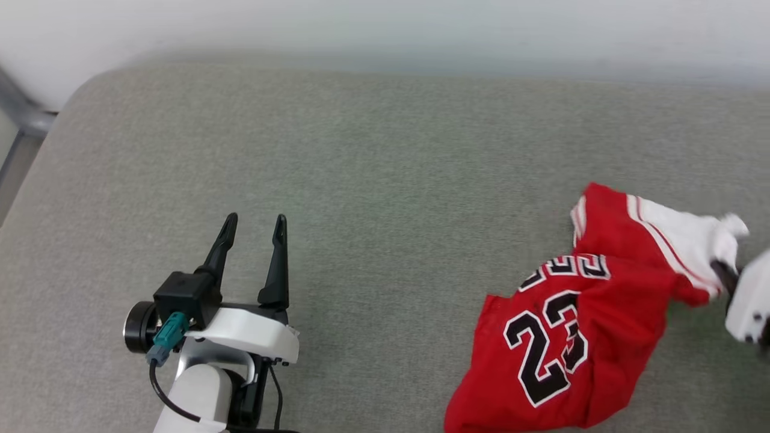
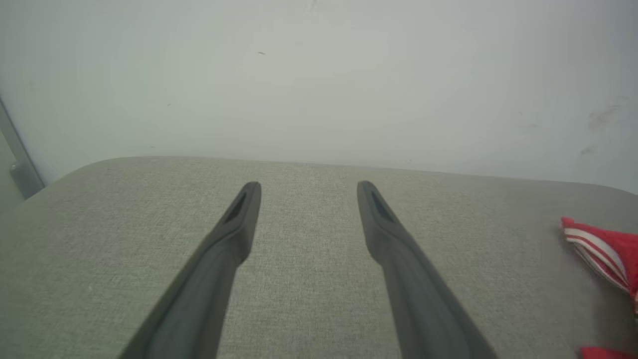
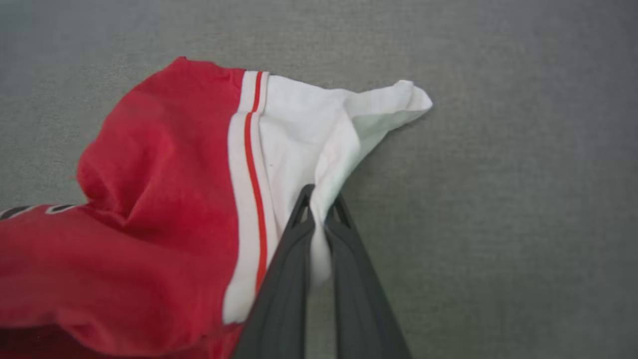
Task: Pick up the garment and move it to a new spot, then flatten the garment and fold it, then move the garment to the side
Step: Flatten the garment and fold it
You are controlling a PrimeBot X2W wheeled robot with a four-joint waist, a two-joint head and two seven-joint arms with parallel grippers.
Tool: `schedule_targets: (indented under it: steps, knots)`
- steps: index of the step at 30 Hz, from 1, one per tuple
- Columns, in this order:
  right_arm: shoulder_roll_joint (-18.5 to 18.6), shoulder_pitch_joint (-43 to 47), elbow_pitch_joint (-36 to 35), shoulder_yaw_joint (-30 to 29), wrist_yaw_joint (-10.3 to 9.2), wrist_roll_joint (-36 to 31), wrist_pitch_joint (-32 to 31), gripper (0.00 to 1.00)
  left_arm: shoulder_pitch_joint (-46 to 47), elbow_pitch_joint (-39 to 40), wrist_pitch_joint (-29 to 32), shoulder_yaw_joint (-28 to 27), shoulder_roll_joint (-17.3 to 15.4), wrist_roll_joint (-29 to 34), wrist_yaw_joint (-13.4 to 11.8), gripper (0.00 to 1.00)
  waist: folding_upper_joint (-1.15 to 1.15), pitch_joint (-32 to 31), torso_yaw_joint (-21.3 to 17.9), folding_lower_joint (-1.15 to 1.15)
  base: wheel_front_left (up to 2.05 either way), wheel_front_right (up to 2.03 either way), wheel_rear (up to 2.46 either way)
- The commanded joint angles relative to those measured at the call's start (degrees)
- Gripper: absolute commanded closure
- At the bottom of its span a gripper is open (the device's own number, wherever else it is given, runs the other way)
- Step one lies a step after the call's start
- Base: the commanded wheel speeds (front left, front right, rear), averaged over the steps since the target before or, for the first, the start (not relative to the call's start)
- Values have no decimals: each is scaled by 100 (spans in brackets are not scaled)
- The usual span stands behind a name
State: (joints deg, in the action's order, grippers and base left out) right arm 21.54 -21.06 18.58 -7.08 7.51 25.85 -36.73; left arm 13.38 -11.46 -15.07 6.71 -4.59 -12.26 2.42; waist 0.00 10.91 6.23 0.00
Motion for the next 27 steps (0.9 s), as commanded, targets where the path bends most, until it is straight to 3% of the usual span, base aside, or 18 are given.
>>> schedule_targets:
  steps: [1, 3, 4, 7, 11, 12, 13, 14, 27]
  knots:
    - [-214, 390, -135, -336, -4, -69, 42, 100, -92, -7, -14, -46, -41, 39, -29, 0, 0, -117, -202, 0, 0, 0, 0]
    - [-305, 624, -194, -578, -4, -132, 53, 100, -126, -22, -14, -52, -57, 40, -36, 0, 0, -121, -236, 0, 0, 0, 0]
    - [-531, 1052, -299, -1030, -4, -208, 131, 100, -161, -36, -14, -61, -73, 42, -37, 0, 0, -119, -268, 0, 0, 0, 0]
    - [-867, 1593, -368, -1549, -4, -304, 258, 100, -200, -80, -14, -63, -111, 38, -42, 0, 0, -107, -287, 0, 0, 0, 0]
    - [-1270, 2047, -283, -1876, -5, -447, 388, 100, -232, -136, -14, -69, -144, 6, -54, 0, 0, -126, -288, 0, 0, 0, 0]
    - [-1335, 2105, -271, -1898, -5, -496, 437, 85, -245, -154, -14, -77, -156, -4, -64, 0, 0, -142, -289, 0, 0, 0, 0]
    - [-1382, 2115, -295, -1925, -5, -543, 562, 35, -253, -165, -14, -83, -165, -13, -72, 0, 0, -157, -289, 0, 0, 0, 0]
    - [-1433, 2098, -343, -1953, -5, -591, 740, 0, -263, -175, -14, -84, -170, -26, -79, 0, 0, -176, -290, 0, 0, 0, 0]
    - [-1776, 1831, -1041, -1692, -4, -1562, 3358, 0, -512, -281, 85, -61, -226, -119, -127, 0, 0, -567, -241, 0, 0, 0, 0]
